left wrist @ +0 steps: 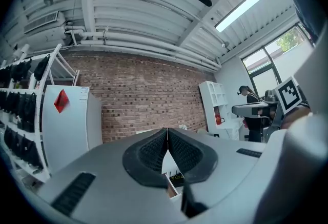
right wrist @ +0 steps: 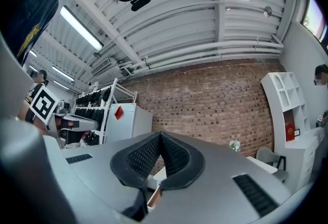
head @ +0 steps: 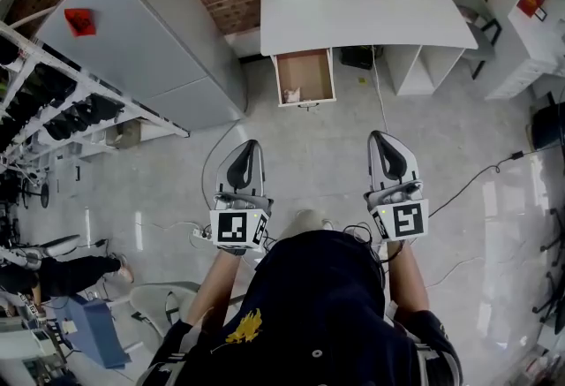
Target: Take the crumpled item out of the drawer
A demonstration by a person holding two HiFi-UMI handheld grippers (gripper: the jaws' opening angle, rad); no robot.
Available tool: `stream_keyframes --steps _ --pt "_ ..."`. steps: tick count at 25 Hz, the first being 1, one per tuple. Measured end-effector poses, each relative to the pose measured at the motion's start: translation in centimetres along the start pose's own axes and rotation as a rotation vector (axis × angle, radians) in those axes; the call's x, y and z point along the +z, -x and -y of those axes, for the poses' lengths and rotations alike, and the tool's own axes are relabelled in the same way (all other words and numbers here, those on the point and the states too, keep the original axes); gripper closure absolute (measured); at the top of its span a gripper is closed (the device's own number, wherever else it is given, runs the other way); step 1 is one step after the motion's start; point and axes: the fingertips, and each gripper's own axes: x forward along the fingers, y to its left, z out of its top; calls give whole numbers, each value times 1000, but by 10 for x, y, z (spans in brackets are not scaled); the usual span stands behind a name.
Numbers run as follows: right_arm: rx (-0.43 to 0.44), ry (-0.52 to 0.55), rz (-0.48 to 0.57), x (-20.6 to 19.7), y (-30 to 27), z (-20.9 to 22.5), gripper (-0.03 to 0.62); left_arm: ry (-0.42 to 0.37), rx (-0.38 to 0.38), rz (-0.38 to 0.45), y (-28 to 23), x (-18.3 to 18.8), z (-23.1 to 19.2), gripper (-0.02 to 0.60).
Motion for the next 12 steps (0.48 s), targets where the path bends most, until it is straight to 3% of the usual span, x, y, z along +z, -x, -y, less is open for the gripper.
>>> stream_keyframes --steps 2,3,4,8,12 --pt "-15 -22 37 0 -13 3 568 -5 15 -13 2 -4 -7 561" --pt "-4 -47 62 1 -20 1 216 -1 24 -27 3 -10 -12 561" --pt "19 -74 74 0 -28 -3 54 8 34 -44 5 -17 -18 561" --pt "97 -59 12 -21 -56 -18 54 53 63 -103 1 -43 -38 561" --pt "111 -82 -35 -41 -96 -15 54 67 71 -111 -29 -52 -60 561"
